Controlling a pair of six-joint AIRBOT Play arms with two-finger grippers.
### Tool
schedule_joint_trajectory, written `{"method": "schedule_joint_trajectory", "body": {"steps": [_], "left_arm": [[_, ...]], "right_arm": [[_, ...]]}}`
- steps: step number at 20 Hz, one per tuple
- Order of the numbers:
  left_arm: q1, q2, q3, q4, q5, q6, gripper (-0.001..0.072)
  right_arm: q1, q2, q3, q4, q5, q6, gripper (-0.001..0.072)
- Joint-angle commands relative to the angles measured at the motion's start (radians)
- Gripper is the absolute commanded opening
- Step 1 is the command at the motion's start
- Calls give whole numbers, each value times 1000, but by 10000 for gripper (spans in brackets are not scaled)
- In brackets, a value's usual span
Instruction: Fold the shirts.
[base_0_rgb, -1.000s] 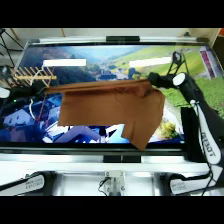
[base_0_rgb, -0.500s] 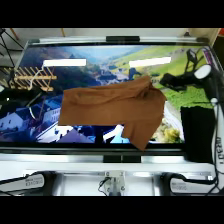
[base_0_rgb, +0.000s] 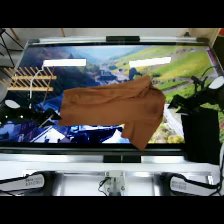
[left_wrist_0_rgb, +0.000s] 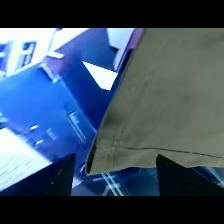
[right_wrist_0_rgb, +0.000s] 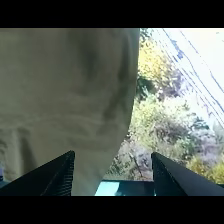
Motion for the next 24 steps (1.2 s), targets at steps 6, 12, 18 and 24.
{"method": "schedule_joint_trajectory", "body": {"steps": [6,12,18,24], "left_arm": [[-78,-47,-26,-83,39,-12,277],[-87,-26,8,-92,15,53,35],[-87,16,28,-92,16,53,35],[-87,126,182,-92,6,64,33]], "right_arm": [[-8,3,-116,23,-106,27,590],[59,-21,-289,91,-265,-4,590],[130,-119,-290,137,-375,-1,416],[149,44,-192,140,-378,-154,80]]}}
